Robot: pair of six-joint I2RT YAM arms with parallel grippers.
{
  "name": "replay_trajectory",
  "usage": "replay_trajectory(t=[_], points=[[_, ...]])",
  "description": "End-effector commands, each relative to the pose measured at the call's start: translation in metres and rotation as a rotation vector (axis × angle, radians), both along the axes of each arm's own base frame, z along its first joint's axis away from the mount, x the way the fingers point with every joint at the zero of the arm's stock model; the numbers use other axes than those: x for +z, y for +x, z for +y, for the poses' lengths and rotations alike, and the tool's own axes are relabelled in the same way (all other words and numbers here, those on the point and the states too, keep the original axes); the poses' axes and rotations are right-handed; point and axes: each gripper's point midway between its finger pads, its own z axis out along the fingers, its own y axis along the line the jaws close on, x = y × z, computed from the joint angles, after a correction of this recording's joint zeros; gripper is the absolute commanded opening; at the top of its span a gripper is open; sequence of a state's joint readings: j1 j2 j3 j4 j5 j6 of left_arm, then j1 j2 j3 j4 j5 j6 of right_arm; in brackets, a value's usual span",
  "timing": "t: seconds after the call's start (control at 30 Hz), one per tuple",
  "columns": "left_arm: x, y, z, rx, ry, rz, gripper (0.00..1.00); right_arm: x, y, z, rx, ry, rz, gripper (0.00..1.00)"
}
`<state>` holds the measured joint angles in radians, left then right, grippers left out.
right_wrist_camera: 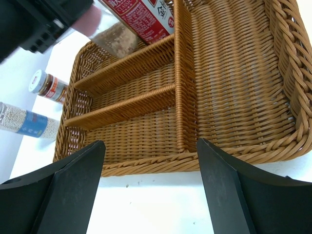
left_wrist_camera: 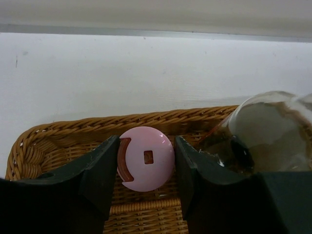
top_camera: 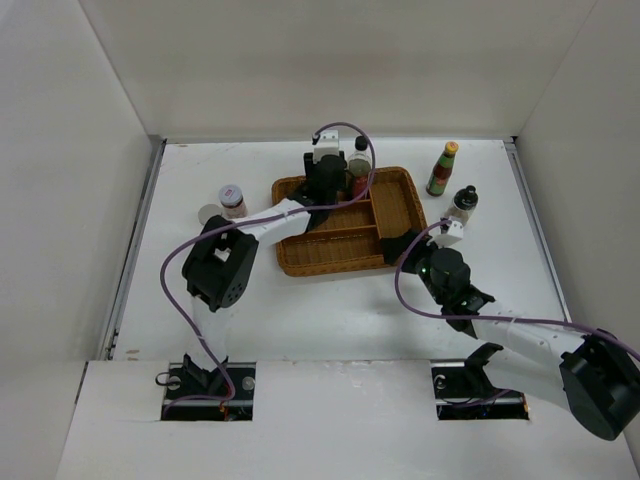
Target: Organize the condiment bottles
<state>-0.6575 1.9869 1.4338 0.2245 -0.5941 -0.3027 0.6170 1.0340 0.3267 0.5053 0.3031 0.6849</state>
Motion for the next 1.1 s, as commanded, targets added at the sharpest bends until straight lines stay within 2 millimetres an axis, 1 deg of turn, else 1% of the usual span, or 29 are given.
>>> replay_trajectory(t=[0.0, 0.1, 0.17, 0.23, 0.27, 0.33, 0.37, 0.43, 0.47, 0.53, 0.6, 0.7, 0.77, 0.83, 0.9, 1.0, 1.07], points=[[-0.002, 0.002, -0.004, 0.006, -0.013, -0.001, 0.38, 0.03, 0.005, 0.006, 0.001, 0.041, -0.076, 0.83], [-0.007, 0.002, 0.002, 0.024, -0.007, 0.005, 0.41, 0.026, 0.006, 0.005, -0.001, 0.041, -0.068, 0.83], [-0.006, 0.001, 0.005, 0.035, -0.007, -0.001, 0.44, 0.027, 0.005, 0.007, 0.009, 0.039, -0.068, 0.82], [-0.005, 0.0, 0.005, 0.037, -0.008, -0.003, 0.52, 0.03, 0.006, 0.005, -0.001, 0.038, -0.08, 0.83], [-0.002, 0.0, 0.006, 0.037, -0.009, -0.005, 0.59, 0.029, 0.005, 0.005, -0.003, 0.04, -0.078, 0.83], [0.009, -0.003, 0.009, 0.035, -0.013, -0.019, 0.73, 0.027, 0.005, 0.005, -0.001, 0.041, -0.071, 0.83], [0.02, -0.006, 0.013, 0.039, -0.023, -0.036, 0.79, 0.028, 0.005, 0.007, 0.006, 0.04, -0.071, 0.83], [0.042, -0.01, 0.028, 0.064, -0.043, -0.071, 0.83, 0.03, 0.006, 0.005, -0.002, 0.036, -0.078, 0.85], [0.051, -0.012, 0.033, 0.074, -0.048, -0.083, 0.84, 0.03, 0.006, 0.005, -0.004, 0.037, -0.08, 0.85], [0.068, -0.014, 0.055, 0.114, -0.048, -0.104, 0.85, 0.027, 0.005, 0.007, 0.004, 0.041, -0.071, 0.85], [0.073, -0.013, 0.084, 0.174, -0.047, -0.108, 0.84, 0.027, 0.006, 0.007, 0.007, 0.039, -0.069, 0.85], [0.064, -0.012, 0.127, 0.269, -0.039, -0.079, 0.84, 0.031, 0.005, 0.005, 0.0, 0.044, -0.083, 0.86], [0.055, -0.011, 0.149, 0.312, -0.014, -0.034, 0.84, 0.03, 0.005, 0.007, 0.006, 0.05, -0.077, 0.86], [0.049, -0.013, 0.168, 0.343, -0.002, 0.006, 0.83, 0.031, 0.005, 0.008, 0.011, 0.046, -0.075, 0.86], [0.048, -0.016, 0.182, 0.356, 0.006, 0.041, 0.82, 0.031, 0.005, 0.009, 0.012, 0.045, -0.08, 0.86], [0.048, -0.021, 0.194, 0.34, 0.021, 0.111, 0.8, 0.025, 0.005, 0.011, 0.018, 0.045, -0.06, 0.86], [0.041, -0.025, 0.205, 0.338, 0.037, 0.177, 0.79, 0.028, 0.005, 0.011, 0.023, 0.046, -0.065, 0.86]])
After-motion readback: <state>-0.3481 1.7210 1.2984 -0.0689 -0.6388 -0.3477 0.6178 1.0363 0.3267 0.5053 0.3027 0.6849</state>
